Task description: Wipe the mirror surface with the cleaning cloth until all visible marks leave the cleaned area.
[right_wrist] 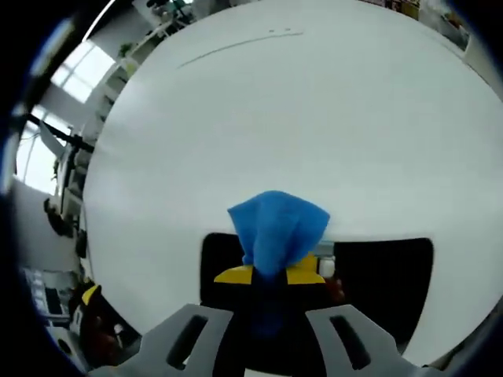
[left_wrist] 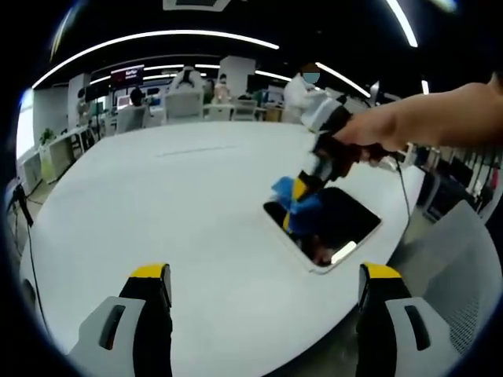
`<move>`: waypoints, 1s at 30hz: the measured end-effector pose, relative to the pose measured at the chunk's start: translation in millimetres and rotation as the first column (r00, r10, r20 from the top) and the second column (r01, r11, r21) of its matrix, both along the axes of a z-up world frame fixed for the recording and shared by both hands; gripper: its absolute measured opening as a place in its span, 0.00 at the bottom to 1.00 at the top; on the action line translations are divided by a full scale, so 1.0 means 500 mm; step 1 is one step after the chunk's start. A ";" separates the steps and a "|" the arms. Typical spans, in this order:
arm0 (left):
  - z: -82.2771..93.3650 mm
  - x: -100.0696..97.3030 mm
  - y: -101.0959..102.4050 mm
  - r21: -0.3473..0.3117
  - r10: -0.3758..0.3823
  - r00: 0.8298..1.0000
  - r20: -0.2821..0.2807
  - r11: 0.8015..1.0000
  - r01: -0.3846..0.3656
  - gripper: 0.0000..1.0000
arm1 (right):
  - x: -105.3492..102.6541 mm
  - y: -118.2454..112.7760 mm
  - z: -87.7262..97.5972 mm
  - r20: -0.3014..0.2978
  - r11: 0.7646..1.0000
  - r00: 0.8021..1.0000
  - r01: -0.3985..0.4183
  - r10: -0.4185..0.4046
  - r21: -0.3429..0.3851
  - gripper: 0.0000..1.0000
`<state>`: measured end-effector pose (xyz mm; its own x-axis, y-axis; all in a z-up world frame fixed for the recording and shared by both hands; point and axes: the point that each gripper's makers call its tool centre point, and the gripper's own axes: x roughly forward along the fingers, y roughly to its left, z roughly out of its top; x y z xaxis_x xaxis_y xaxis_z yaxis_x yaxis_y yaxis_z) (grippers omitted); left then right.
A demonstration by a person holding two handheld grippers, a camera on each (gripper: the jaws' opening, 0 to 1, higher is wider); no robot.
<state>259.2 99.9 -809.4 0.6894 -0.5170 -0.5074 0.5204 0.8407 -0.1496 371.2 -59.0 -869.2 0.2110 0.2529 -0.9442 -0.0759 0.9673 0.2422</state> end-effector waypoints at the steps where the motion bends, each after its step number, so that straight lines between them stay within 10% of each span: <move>1: 0.000 0.000 0.000 0.000 0.001 1.000 -0.001 1.000 -0.001 0.99 | -0.002 0.006 0.002 0.000 1.000 1.000 0.000 0.000 0.007 0.07; 30: -0.003 -0.002 -0.004 0.006 -0.011 1.000 -0.006 1.000 0.011 0.99 | 0.010 0.078 0.007 0.037 0.997 0.998 -0.058 0.056 0.043 0.07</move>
